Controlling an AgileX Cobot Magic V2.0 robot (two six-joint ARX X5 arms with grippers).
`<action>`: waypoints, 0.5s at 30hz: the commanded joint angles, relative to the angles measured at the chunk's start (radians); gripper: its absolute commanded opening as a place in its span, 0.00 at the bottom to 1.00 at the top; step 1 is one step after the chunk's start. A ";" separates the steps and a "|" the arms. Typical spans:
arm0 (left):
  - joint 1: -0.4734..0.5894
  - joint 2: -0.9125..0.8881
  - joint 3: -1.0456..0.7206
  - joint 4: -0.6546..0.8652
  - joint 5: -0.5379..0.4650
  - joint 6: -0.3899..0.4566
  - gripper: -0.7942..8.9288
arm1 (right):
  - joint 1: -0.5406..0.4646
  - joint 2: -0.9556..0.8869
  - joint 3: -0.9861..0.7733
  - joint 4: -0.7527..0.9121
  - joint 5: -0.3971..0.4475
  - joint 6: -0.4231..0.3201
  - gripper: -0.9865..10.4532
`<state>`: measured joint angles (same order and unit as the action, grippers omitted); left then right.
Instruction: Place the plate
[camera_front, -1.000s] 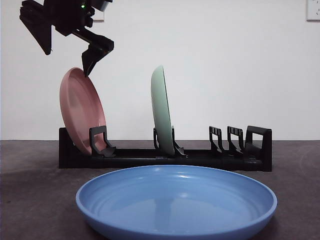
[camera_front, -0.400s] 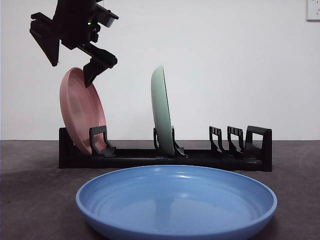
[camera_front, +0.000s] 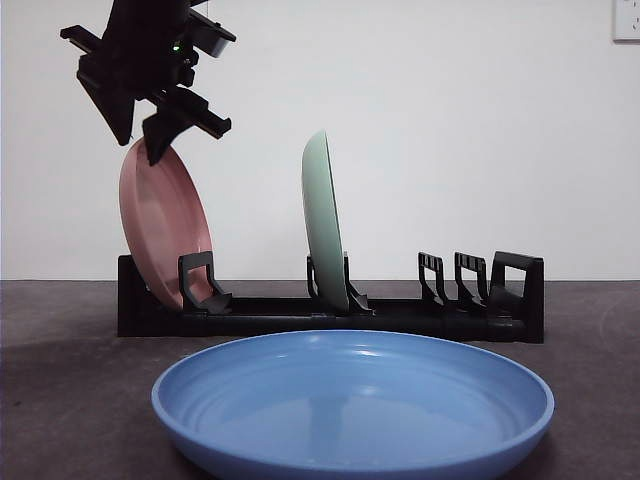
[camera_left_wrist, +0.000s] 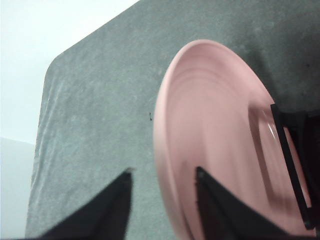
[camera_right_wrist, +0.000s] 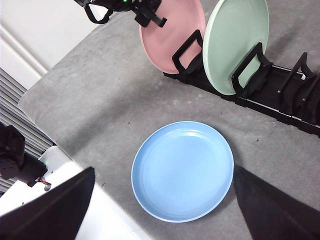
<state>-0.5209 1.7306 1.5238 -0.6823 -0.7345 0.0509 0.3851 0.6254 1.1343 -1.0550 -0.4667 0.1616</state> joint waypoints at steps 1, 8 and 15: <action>-0.003 0.011 0.027 -0.003 0.001 0.012 0.17 | 0.003 0.006 0.016 0.014 0.004 0.002 0.47; -0.003 0.011 0.031 0.009 0.001 0.013 0.09 | 0.003 0.006 0.016 0.014 0.004 0.002 0.47; -0.003 0.011 0.063 0.001 -0.010 0.013 0.09 | 0.003 0.006 0.016 0.014 0.003 0.002 0.47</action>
<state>-0.5148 1.7306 1.5524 -0.6899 -0.7460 0.0528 0.3851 0.6254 1.1343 -1.0546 -0.4667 0.1616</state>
